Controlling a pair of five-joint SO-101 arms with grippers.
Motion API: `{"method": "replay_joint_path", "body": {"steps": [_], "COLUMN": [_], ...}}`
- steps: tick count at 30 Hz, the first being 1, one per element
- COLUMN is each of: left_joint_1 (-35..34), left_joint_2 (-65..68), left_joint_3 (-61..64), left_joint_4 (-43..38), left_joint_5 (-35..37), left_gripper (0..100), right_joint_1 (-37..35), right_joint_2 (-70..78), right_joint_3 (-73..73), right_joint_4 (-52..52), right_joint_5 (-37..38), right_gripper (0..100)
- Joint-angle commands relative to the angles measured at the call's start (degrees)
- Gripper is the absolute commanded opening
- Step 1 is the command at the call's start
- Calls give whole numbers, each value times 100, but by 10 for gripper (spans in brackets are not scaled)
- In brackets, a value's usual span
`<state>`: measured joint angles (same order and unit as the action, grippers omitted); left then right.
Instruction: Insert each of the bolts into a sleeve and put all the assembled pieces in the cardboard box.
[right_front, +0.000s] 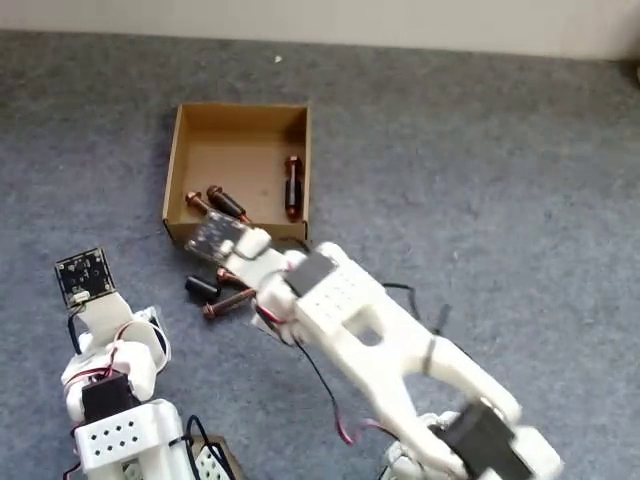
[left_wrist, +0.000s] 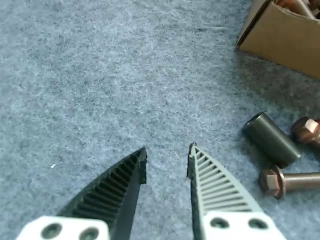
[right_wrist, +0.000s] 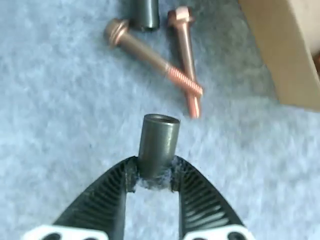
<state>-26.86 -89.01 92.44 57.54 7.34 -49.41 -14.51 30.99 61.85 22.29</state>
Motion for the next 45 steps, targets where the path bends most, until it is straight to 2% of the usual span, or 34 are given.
{"method": "replay_joint_path", "body": {"steps": [1, 7, 12, 13, 18, 20, 23, 26, 32, 39, 42, 45], "left_joint_1": [374, 980, 1560, 1675, 2141, 2404, 2835, 3310, 3890, 3899, 3881, 3864], "left_joint_2": [-40, -40, -40, -31, 13, 31, 40, 224, 2123, 4769, 5675, 6431], "left_joint_3": [-171, -163, -215, -277, -1121, -1692, -2431, -2809, -3538, -4725, -5033, -5138], "left_joint_4": [-88, -79, -70, -62, 519, 967, 1442, 1547, 1512, 1512, 1424, 976], "left_joint_5": [-44, -44, -44, -35, 1029, 1204, 1556, 1881, 2541, 3604, 3877, 4193], "left_gripper": [157, 151, 0, 11, 6, 7, 8, 8, 18, 251, 262, 262], "right_joint_1": [171, 1051, 1833, 1974, 2686, 2879, 2967, 2967, 2976, 2976, 2976, 2976], "right_joint_2": [-1534, -2888, -3732, -3864, -4268, -4330, -4330, -4330, -4312, -4312, -4312, -4312], "right_joint_3": [857, 1815, 2519, 2677, 3354, 3521, 3582, 3609, 3688, 3688, 3688, 3697], "right_joint_4": [48, 22, -602, -760, -1437, -1622, -1701, -1719, -1851, -1851, -1851, -1851], "right_joint_5": [-132, -782, -1345, -1415, -1644, -1741, -1793, -1793, -1793, -1793, -1793, -1793], "right_gripper": [6, 6, 6, 6, 6, 6, 6, 6, 6, 6, 6, 6]}}
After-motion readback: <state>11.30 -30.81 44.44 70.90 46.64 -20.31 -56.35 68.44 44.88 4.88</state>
